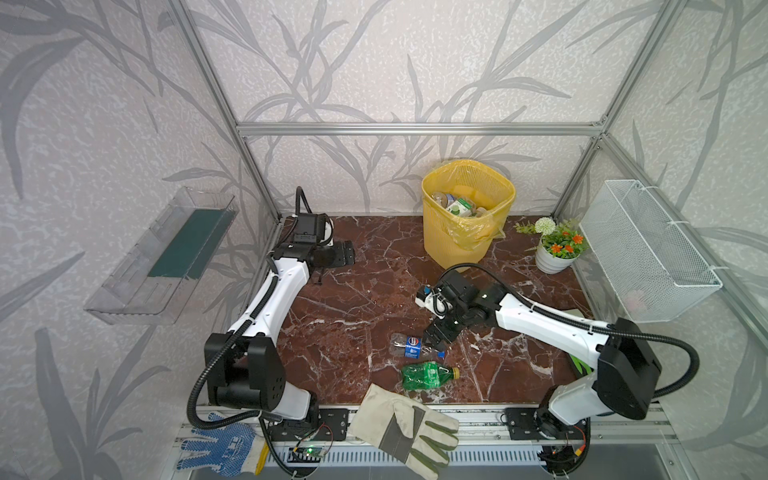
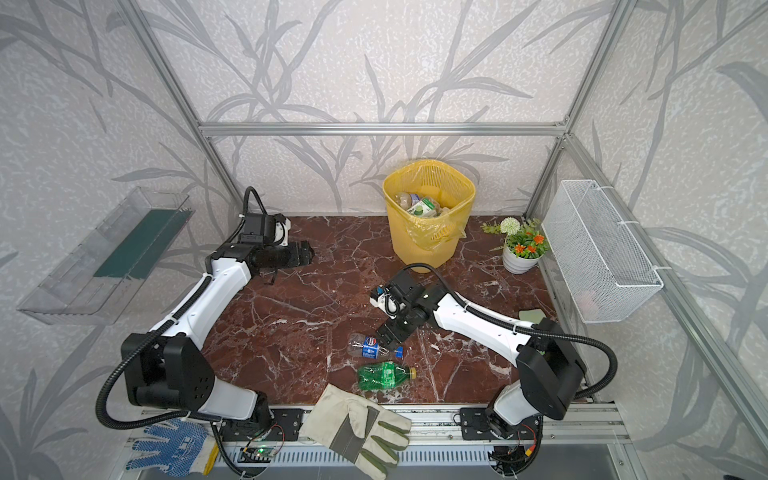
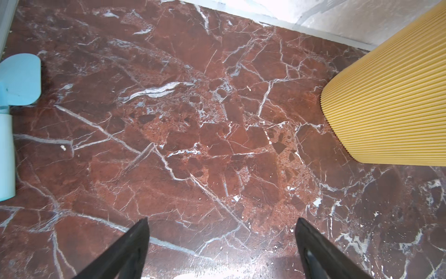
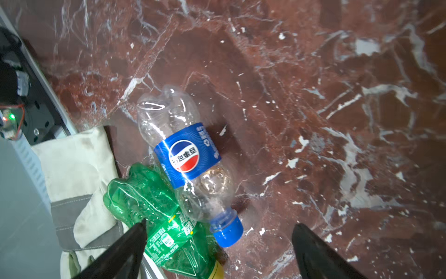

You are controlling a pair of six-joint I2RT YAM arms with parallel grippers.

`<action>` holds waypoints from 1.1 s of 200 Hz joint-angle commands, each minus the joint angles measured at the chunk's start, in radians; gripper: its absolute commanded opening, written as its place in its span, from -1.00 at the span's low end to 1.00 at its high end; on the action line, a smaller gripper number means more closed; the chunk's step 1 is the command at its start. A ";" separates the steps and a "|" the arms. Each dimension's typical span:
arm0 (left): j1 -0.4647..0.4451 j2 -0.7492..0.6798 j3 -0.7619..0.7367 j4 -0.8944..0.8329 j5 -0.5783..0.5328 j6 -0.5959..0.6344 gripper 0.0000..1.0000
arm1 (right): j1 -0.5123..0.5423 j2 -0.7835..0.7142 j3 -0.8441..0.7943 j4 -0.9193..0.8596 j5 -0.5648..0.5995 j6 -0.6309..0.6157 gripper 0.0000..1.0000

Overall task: Throw the plastic bottles in the bin
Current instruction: 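Draw the left arm back while the right gripper reaches to the blue-labelled bottle, then grasp the blue-labelled bottle with the right gripper and lift it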

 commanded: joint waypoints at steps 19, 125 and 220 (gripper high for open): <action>0.007 -0.008 -0.005 0.017 0.031 -0.002 0.87 | 0.082 0.124 0.127 -0.137 0.082 -0.157 0.82; 0.011 -0.011 -0.008 0.022 0.050 -0.012 0.86 | 0.151 0.383 0.306 -0.162 0.169 -0.269 0.65; 0.019 -0.017 -0.012 0.028 0.059 -0.018 0.85 | 0.144 0.422 0.334 -0.123 0.259 -0.233 0.02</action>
